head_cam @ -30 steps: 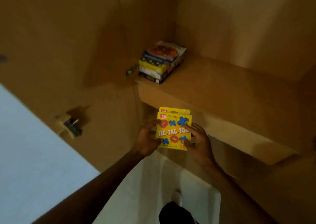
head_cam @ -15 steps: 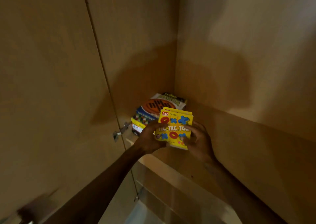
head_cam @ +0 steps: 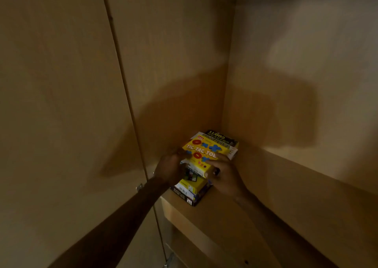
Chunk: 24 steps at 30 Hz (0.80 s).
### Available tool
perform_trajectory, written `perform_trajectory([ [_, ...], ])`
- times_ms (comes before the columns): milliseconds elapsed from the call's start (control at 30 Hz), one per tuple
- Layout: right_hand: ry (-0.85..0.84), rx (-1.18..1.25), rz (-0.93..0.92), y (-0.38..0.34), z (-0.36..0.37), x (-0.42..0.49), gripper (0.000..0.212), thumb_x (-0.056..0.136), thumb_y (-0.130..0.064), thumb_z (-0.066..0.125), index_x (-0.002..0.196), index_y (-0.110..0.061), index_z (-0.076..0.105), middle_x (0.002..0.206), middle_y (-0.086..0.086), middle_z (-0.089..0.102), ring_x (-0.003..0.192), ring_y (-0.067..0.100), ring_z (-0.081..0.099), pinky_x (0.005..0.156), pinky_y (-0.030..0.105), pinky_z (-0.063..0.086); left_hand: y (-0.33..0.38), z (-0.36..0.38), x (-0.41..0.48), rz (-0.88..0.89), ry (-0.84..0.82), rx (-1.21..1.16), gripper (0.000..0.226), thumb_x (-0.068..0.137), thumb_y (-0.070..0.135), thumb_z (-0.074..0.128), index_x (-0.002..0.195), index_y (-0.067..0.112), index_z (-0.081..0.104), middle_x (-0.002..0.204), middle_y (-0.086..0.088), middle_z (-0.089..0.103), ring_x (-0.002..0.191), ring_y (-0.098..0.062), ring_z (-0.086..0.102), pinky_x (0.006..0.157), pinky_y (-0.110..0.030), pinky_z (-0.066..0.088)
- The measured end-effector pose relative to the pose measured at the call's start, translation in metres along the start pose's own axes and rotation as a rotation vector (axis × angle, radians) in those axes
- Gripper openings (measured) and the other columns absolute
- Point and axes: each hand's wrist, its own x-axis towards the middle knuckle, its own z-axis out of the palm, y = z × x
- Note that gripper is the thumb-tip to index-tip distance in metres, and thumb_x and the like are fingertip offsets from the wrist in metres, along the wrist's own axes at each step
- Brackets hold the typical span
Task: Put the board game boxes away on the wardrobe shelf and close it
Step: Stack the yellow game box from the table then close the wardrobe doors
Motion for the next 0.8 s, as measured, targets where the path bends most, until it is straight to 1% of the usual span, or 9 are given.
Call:
perform_trajectory([
  [67, -0.041, -0.025, -0.017, -0.001, 0.007, 0.008, 0.042, 0.090, -0.009, 0.061, 0.131, -0.009, 0.058, 0.153, 0.013, 0.031, 0.144, 0.026, 0.026, 0.100, 0.034, 0.045, -0.007, 0.002, -0.007, 0.021, 0.004, 0.051, 0.052, 0.083, 0.014, 0.062, 0.133, 0.025, 0.056, 0.138, -0.008, 0.051, 0.130, -0.030, 0.042, 0.106, -0.043, 0.042],
  [133, -0.073, -0.063, -0.025, -0.002, 0.014, 0.016, 0.044, 0.091, -0.009, 0.057, 0.134, -0.010, 0.055, 0.153, 0.015, 0.030, 0.147, 0.024, 0.016, 0.103, 0.039, 0.045, -0.010, 0.002, -0.012, -0.019, 0.007, 0.060, 0.057, 0.084, 0.016, 0.058, 0.139, 0.026, 0.049, 0.144, -0.006, 0.046, 0.133, -0.029, 0.039, 0.108, -0.043, 0.041],
  [267, -0.114, -0.093, -0.016, -0.007, 0.022, 0.026, 0.047, 0.092, -0.009, 0.055, 0.138, -0.012, 0.050, 0.158, 0.013, 0.019, 0.148, 0.026, 0.016, 0.107, 0.043, 0.042, -0.012, 0.003, -0.015, -0.094, -0.014, 0.059, 0.063, 0.085, 0.016, 0.057, 0.145, 0.025, 0.040, 0.152, -0.005, 0.038, 0.138, -0.028, 0.032, 0.105, -0.043, 0.045],
  [367, -0.121, -0.107, -0.002, -0.009, 0.024, 0.029, 0.048, 0.092, -0.009, 0.055, 0.140, -0.012, 0.049, 0.159, 0.013, 0.017, 0.148, 0.029, 0.013, 0.109, 0.046, 0.039, -0.015, 0.002, -0.014, -0.103, -0.030, 0.027, 0.067, 0.083, 0.015, 0.059, 0.146, 0.025, 0.038, 0.154, -0.005, 0.035, 0.140, -0.029, 0.029, 0.103, -0.044, 0.046],
  [500, -0.151, -0.093, -0.011, -0.008, 0.017, 0.029, 0.051, 0.091, -0.008, 0.057, 0.141, -0.014, 0.046, 0.159, 0.011, 0.015, 0.149, 0.028, 0.010, 0.109, 0.044, 0.040, -0.016, 0.004, -0.014, -0.106, -0.068, -0.019, 0.072, 0.084, 0.015, 0.061, 0.149, 0.026, 0.032, 0.158, -0.005, 0.027, 0.144, -0.029, 0.025, 0.111, -0.043, 0.039],
  [600, -0.188, -0.087, -0.023, -0.009, 0.011, 0.024, 0.059, 0.090, -0.006, 0.060, 0.145, -0.016, 0.041, 0.161, 0.008, 0.011, 0.149, 0.024, 0.008, 0.108, 0.034, 0.039, -0.016, 0.007, -0.016, -0.134, -0.085, -0.087, 0.074, 0.085, 0.018, 0.062, 0.150, 0.024, 0.030, 0.160, -0.006, 0.021, 0.147, -0.028, 0.020, 0.116, -0.041, 0.032],
  [667, -0.156, -0.038, -0.045, -0.010, 0.008, 0.014, 0.058, 0.090, -0.002, 0.058, 0.144, -0.016, 0.043, 0.161, 0.005, 0.014, 0.149, 0.021, 0.011, 0.106, 0.029, 0.039, -0.010, 0.010, -0.023, -0.184, -0.029, -0.184, 0.066, 0.086, 0.020, 0.063, 0.147, 0.022, 0.037, 0.158, -0.007, 0.027, 0.146, -0.026, 0.023, 0.114, -0.042, 0.035],
  [700, -0.123, 0.002, -0.061, -0.010, 0.008, 0.008, 0.055, 0.090, 0.000, 0.057, 0.142, -0.014, 0.046, 0.159, 0.004, 0.020, 0.148, 0.019, 0.016, 0.107, 0.028, 0.038, -0.006, 0.011, -0.028, -0.213, 0.025, -0.234, 0.061, 0.086, 0.021, 0.063, 0.143, 0.022, 0.043, 0.154, -0.005, 0.035, 0.143, -0.025, 0.030, 0.111, -0.043, 0.040],
  [800, 0.012, 0.164, -0.068, -0.011, 0.008, -0.016, 0.043, 0.089, -0.004, 0.061, 0.130, -0.013, 0.058, 0.141, 0.002, 0.048, 0.133, 0.014, 0.045, 0.103, 0.032, 0.048, 0.014, 0.011, -0.051, -0.340, 0.201, -0.401, 0.039, 0.087, 0.022, 0.067, 0.126, 0.024, 0.059, 0.126, 0.007, 0.056, 0.116, -0.013, 0.054, 0.094, -0.032, 0.048],
])
